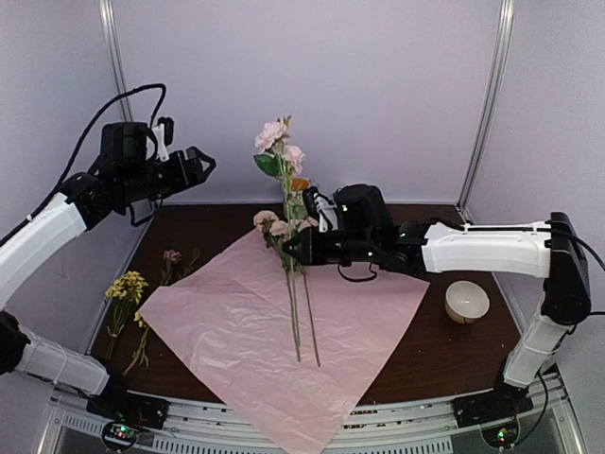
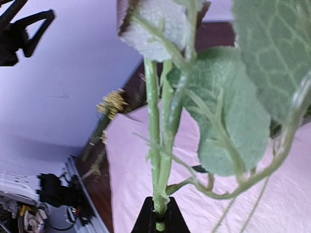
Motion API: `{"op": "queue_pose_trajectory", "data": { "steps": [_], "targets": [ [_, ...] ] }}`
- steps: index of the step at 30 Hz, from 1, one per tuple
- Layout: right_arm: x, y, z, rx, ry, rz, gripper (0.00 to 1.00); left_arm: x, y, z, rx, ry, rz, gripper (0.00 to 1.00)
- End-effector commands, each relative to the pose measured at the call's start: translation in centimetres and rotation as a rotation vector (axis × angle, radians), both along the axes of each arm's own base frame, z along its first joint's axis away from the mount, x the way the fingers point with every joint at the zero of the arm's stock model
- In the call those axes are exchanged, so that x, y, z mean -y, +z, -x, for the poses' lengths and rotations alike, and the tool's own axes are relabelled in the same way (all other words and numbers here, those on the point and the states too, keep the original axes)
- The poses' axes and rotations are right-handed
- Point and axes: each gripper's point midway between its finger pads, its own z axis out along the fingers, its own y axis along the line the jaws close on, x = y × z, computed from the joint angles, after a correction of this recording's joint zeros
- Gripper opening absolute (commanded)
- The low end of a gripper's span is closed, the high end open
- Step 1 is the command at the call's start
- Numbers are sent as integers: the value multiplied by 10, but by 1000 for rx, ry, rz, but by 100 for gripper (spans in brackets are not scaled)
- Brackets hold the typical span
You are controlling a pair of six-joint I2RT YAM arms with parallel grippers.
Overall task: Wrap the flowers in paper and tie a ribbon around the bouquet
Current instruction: Pass from the left arm to the right, then place the fake flower on the flattened wrapping paper, then pick up the fake flower from the corner of the board.
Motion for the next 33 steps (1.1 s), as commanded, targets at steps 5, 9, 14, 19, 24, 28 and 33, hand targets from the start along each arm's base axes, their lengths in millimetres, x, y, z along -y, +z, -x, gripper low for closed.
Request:
{"op": "queue_pose_trajectory", "data": {
  "steps": [5, 9, 14, 19, 24, 28, 33],
  "targets": [
    [31, -154, -4, -276, -107, 328, 0, -183, -190, 9, -558, 532, -209, 90],
    [40, -165, -10, -282, -159, 350, 23, -221, -215, 15, -681, 529, -282, 98],
    [48, -155, -13, -251, -190, 341, 51, -268, -241, 26, -806, 584, -363, 98],
    [55, -123, -11, -166, -191, 288, 52, -297, -275, 36, -928, 595, -406, 98],
    [62, -105, -6, -116, -170, 290, 52, -293, -309, 41, -1055, 474, -356, 97],
    [63, -103, -3, -101, -150, 303, 52, -295, -326, 44, -1103, 446, -375, 93],
    [64, -101, -3, -90, -141, 309, 52, -298, -350, 44, -1178, 413, -399, 69]
  ]
}}
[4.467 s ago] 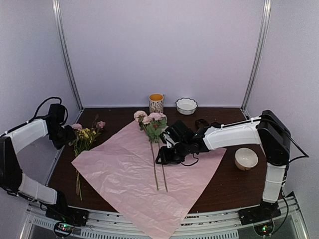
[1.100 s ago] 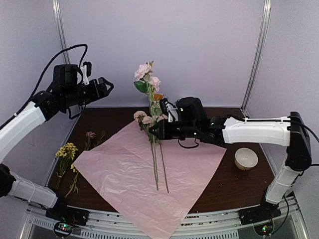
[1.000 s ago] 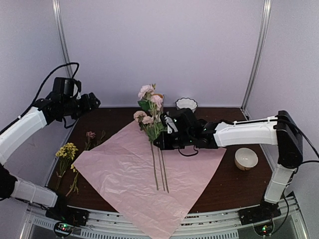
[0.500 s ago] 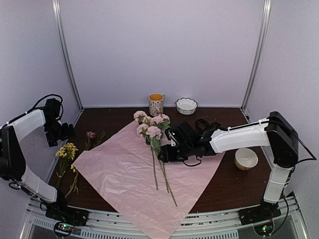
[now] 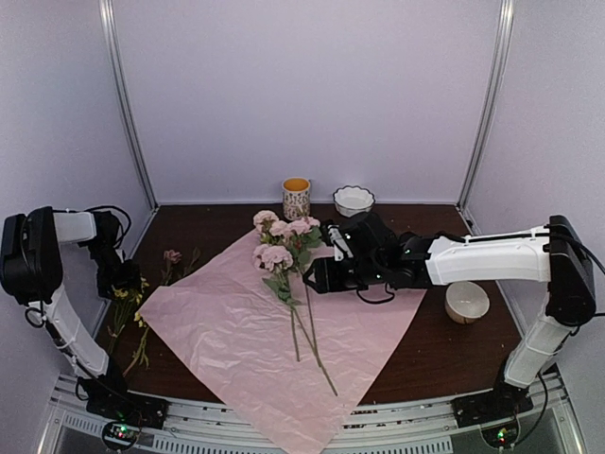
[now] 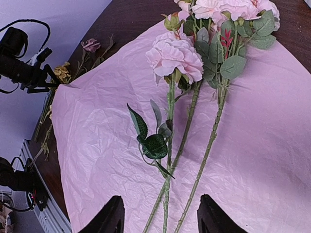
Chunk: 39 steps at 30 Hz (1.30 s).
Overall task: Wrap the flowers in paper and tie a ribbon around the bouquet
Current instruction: Pick up the fake flower from the corner of the board, then pass from the left arm to the right
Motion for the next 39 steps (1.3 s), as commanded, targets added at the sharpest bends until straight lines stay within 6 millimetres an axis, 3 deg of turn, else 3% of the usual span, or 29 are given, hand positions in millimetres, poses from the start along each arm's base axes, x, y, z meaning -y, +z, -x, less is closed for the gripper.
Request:
{"op": "queue_pose_trajectory", "data": {
  "steps": [1, 4, 6, 10, 13, 15, 17, 19, 23, 27, 32, 34, 37, 39],
  "targets": [
    [6, 3, -1, 31, 3, 20, 52, -5, -8, -7, -35, -35, 6, 56],
    [10, 7, -1, 42, -3, 20, 52, -29, 13, -10, -11, -12, -137, 12],
    [13, 10, -1, 52, -10, 22, 52, -51, 42, -12, 39, 18, -275, 0],
    [17, 14, -2, 72, -15, 34, 52, -60, 102, -23, 213, 4, -370, 0],
    [20, 18, -5, 86, -25, 51, 52, -49, 152, -28, 406, -7, -364, 0],
    [23, 23, -6, 103, -34, 59, 52, -33, 197, -30, 607, -24, -341, 0],
    [23, 32, -8, 128, -30, 57, 52, -12, 248, -26, 847, -56, -313, 0],
    [21, 44, -7, 161, -11, 36, 53, 14, 306, -9, 1109, -86, -270, 0],
    [9, 78, -6, 234, 41, -54, 52, 86, 366, 5, 1367, -227, -40, 0],
    [-24, 128, 14, 319, 208, -212, 52, 180, 398, 15, 1449, -439, 225, 0],
    [-61, 193, 48, 461, 403, -384, 59, 257, 431, 25, 1541, -564, 451, 0],
    [-73, 210, 55, 498, 438, -425, 68, 290, 435, 26, 1516, -631, 533, 0],
    [-86, 223, 53, 522, 434, -444, 95, 334, 444, 36, 1496, -729, 656, 0],
    [-93, 226, 49, 524, 427, -449, 100, 357, 447, 43, 1490, -782, 726, 0]
  ]
}}
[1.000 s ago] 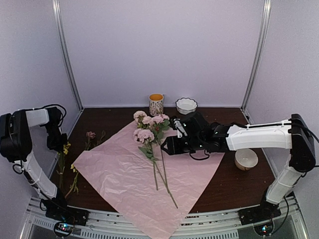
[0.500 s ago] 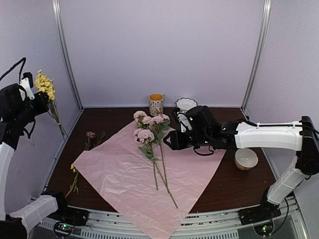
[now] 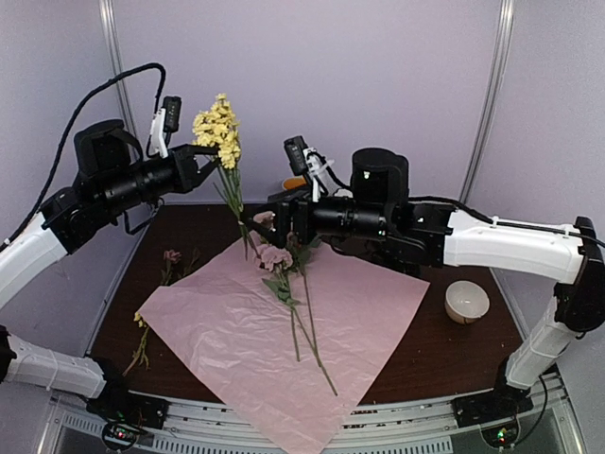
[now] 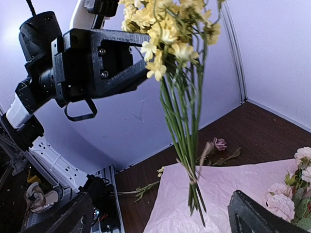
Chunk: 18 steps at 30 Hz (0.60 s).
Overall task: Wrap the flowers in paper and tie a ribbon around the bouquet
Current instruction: Pass from the left arm to the right
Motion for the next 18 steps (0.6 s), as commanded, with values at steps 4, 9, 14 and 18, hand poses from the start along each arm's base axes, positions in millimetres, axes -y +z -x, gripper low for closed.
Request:
{"op": "queue_pose_trajectory", "data": {
  "steps": [4, 9, 14, 18],
  "targets": [
    [-19, 15, -9, 30, -10, -52, 89, 57, 54, 29, 90, -222, 149, 0],
    [-4, 6, -31, 0, -154, -45, 54, 72, 40, 34, 42, -302, 146, 0],
    [11, 0, -36, -18, -213, -59, 0, 74, 31, 36, 16, -310, 118, 0],
    [22, -29, -55, -151, -288, 32, 0, 53, 9, 13, -43, -131, -62, 82]
  ]
}}
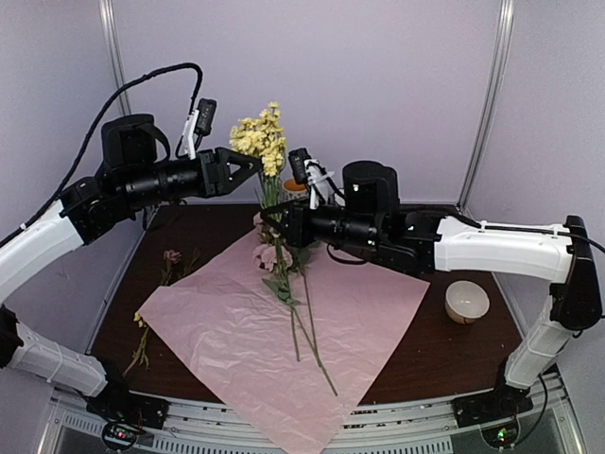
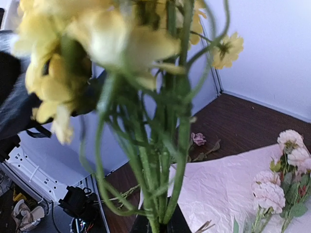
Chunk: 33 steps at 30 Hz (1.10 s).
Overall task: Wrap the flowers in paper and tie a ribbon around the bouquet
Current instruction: Pass from the left arm to the right, then place the fake flower on the flattened wrapping paper.
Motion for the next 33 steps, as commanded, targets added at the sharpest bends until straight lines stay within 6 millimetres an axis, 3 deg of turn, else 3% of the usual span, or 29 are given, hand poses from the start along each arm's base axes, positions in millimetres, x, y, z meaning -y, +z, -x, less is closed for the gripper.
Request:
{"op": "queue_pose_trajectory", "data": {
  "steps": [1, 4, 8, 10, 12, 13, 15, 17, 19, 23, 27, 33],
  "targets": [
    [32, -32, -41, -195, -191, 75, 0, -31, 2, -16, 3, 177, -173, 88],
    [35, -105, -50, -460, -171, 167, 0, -76, -37, -42, -115, 366, -403, 90],
    [36, -190, -41, -636, -149, 279, 0, -139, -90, -66, -272, 516, -573, 90],
    [37, -215, -40, -692, -151, 280, 3, -177, -116, -76, -351, 620, -615, 90],
    [40, -231, -41, -737, -164, 263, 11, -212, -142, -83, -423, 716, -656, 89],
    [42, -236, -42, -750, -173, 263, 20, -231, -153, -87, -457, 763, -674, 88],
    [44, -237, -41, -749, -180, 273, 47, -259, -179, -91, -513, 824, -731, 84],
    [50, -232, -39, -723, -188, 308, 62, -280, -202, -95, -572, 858, -783, 81],
    [61, -222, -39, -666, -221, 372, 69, -299, -227, -100, -645, 878, -825, 80],
    [94, -196, -38, -552, -310, 451, 80, -320, -274, -112, -764, 863, -877, 80],
    [110, -179, -33, -498, -334, 474, 84, -325, -321, -128, -883, 781, -902, 77],
    [116, -177, -32, -477, -340, 498, 84, -311, -350, -154, -929, 703, -848, 69]
  ]
}}
